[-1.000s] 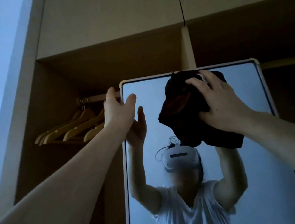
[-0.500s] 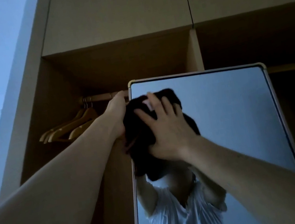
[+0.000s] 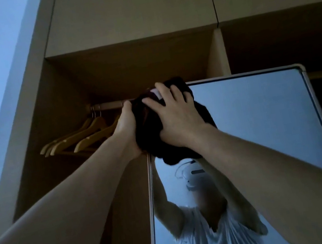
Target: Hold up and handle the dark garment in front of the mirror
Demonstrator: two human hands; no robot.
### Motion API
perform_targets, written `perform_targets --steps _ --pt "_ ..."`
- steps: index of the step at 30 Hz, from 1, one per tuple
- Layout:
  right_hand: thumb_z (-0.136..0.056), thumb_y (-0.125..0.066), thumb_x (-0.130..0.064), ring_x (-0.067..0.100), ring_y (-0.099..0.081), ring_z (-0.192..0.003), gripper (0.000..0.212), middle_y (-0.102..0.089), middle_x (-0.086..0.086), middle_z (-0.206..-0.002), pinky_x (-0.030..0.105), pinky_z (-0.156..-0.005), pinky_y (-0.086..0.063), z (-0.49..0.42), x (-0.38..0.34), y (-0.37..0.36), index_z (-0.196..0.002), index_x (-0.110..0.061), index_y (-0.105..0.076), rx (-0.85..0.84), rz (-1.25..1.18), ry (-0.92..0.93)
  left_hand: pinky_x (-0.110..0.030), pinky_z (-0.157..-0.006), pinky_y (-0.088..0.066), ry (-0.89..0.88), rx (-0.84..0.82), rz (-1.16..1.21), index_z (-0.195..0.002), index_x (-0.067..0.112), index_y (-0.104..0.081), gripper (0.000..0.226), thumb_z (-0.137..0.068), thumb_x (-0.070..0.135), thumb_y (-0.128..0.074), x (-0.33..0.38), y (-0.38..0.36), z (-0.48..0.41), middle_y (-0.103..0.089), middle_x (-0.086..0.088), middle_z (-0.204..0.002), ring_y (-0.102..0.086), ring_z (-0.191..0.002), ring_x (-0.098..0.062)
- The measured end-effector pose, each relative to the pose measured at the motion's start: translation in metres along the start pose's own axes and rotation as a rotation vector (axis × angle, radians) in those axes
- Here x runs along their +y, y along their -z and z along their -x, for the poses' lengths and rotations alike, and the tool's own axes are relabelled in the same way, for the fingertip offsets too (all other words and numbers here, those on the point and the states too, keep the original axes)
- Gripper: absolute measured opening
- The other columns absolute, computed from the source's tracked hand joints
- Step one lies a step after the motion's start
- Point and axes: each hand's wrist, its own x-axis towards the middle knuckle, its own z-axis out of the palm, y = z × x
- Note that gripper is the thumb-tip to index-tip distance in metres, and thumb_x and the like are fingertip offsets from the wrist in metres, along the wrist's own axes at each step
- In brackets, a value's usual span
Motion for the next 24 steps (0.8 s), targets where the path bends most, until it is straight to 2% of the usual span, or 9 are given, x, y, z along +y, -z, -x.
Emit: perform_targets --steps 3,5,8,11,14,16,19,21,24 --pt "-0.080 -0.061 -0.035 0.036 -0.002 -0.141 0.074 -0.002 0.006 -0.157 0.055 -0.113 -0.006 0.047 -0.009 -0.018 -0.145 -0.033 -0.025 0.010 -0.017 0.133 -0.045 -0.069 -0.046 0.093 0.068 -0.030 -0.096 0.007 -0.067 0.066 -0.087 0.068 -0.043 -0.002 0.005 0.004 -0.069 -0.019 -0.097 -0.064 -0.091 -0.035" --pt "-0.079 -0.061 -0.030 0.034 0.000 -0.141 0.073 -0.002 0.005 -0.158 0.053 -0.113 -0.004 0.069 -0.009 -0.024 -0.145 -0.032 -0.028 -0.086 -0.004 0.245 -0.045 -0.070 -0.048 0.139 0.092 -0.049 -0.096 0.004 -0.067 0.072 -0.084 0.071 -0.045 -0.013 0.008 0.004 -0.071 -0.020 -0.093 -0.066 -0.090 -0.036" --pt "-0.081 -0.060 -0.022 0.030 0.004 -0.142 0.072 0.001 0.003 -0.158 0.050 -0.114 -0.002 0.070 0.006 -0.019 -0.145 -0.033 -0.028 -0.179 0.039 0.305 -0.046 -0.073 -0.050 0.157 0.089 -0.019 -0.104 0.004 -0.064 0.074 -0.084 0.072 -0.043 -0.027 0.010 0.002 -0.068 -0.020 -0.100 -0.065 -0.092 -0.036" --pt "-0.082 -0.058 -0.020 0.029 0.002 -0.142 0.069 0.000 0.002 -0.158 0.049 -0.115 -0.006 0.041 0.030 -0.003 -0.144 -0.035 -0.032 -0.130 0.077 0.236 -0.046 -0.065 -0.047 0.177 0.033 -0.035 -0.107 0.007 -0.061 0.072 -0.086 0.072 -0.038 -0.026 0.008 -0.006 -0.063 -0.018 -0.105 -0.060 -0.090 -0.036" --pt "-0.084 -0.056 -0.020 0.032 -0.002 -0.142 0.062 -0.004 0.002 -0.157 0.052 -0.113 -0.008 0.004 0.054 0.017 -0.140 -0.038 -0.038 -0.013 0.107 0.067 -0.049 -0.085 -0.045 0.188 -0.031 -0.025 -0.119 0.009 -0.059 0.076 -0.084 0.073 -0.038 -0.024 0.007 -0.012 -0.061 -0.016 -0.119 -0.058 -0.103 -0.035" --pt "-0.086 -0.056 -0.021 0.033 -0.003 -0.142 0.060 -0.004 0.002 -0.157 0.055 -0.113 -0.007 -0.010 0.060 0.023 -0.141 -0.039 -0.037 0.028 0.150 -0.004 -0.048 -0.092 -0.038 0.196 -0.041 -0.044 -0.119 0.010 -0.058 0.076 -0.084 0.074 -0.037 -0.022 0.007 -0.012 -0.059 -0.015 -0.123 -0.056 -0.102 -0.033" --pt "-0.083 -0.058 -0.030 0.037 -0.001 -0.141 0.069 0.003 0.004 -0.157 0.058 -0.112 -0.006 0.010 0.038 0.012 -0.144 -0.037 -0.028 -0.016 0.123 -0.023 -0.048 -0.083 -0.046 0.192 -0.046 -0.064 -0.120 0.010 -0.059 0.078 -0.084 0.075 -0.036 -0.014 0.011 -0.004 -0.063 -0.018 -0.116 -0.059 -0.101 -0.036" --pt "-0.077 -0.059 -0.042 0.038 0.003 -0.140 0.080 0.008 0.004 -0.157 0.058 -0.112 -0.004 0.043 0.012 -0.008 -0.146 -0.036 -0.020 -0.067 0.088 0.091 -0.048 -0.069 -0.049 0.199 -0.026 -0.042 -0.120 0.010 -0.060 0.078 -0.082 0.075 -0.041 -0.010 0.011 0.002 -0.066 -0.020 -0.113 -0.062 -0.099 -0.039" --pt "-0.075 -0.057 -0.056 0.037 -0.005 -0.141 0.080 -0.002 0.006 -0.157 0.059 -0.113 -0.010 0.074 -0.009 -0.028 -0.145 -0.034 -0.024 -0.062 0.051 0.213 -0.045 -0.068 -0.049 0.194 0.037 -0.111 -0.115 0.006 -0.065 0.080 -0.081 0.075 -0.042 -0.008 0.010 0.009 -0.070 -0.019 -0.104 -0.067 -0.096 -0.037"
